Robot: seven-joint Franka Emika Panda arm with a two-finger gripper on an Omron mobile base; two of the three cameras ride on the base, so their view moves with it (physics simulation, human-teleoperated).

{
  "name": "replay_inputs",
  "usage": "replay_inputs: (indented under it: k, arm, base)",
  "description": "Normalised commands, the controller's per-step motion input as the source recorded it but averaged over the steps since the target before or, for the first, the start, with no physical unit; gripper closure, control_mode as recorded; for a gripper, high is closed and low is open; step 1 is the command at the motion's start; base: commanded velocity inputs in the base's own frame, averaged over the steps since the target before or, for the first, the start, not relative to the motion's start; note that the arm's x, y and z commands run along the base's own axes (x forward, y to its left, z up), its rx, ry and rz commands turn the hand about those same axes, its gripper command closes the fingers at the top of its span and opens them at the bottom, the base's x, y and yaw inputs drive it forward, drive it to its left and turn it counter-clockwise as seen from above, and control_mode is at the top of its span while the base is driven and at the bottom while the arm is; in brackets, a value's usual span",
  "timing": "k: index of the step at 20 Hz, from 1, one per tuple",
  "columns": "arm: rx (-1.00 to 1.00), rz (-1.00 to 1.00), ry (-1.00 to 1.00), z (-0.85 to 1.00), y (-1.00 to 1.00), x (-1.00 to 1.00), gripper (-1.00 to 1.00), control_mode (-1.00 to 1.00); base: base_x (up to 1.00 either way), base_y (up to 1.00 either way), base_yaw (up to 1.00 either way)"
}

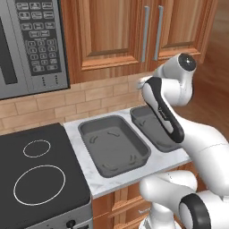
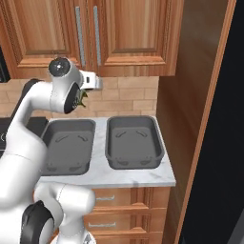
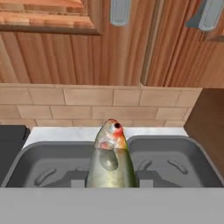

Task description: Place one squash and one fish in each tupperware on the nearby counter, to pack two identical lunches.

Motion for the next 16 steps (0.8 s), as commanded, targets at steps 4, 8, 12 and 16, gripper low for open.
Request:
replay_inputs:
  k: [4,8,12,16]
  arm:
    - [0.00,0.00,0.22,-0.73,-0.06,-0.09,1.00,-1.00]
    - [-0.01,0.00,0.24,-0.85,-0.19,0.00,1.00,-1.00]
    - [0.00,0.00,0.16,-0.78,-0.61,0.00,1.00,-1.00]
    - [0.00,0.00,0.11,-0.71,-0.68,0.00,1.00,-1.00]
  base:
    - [0.00,0.00,0.00]
    - [0.00,0.00,0.00]
    - [0.00,0.00,0.00]
    - [0.00,0.00,0.00]
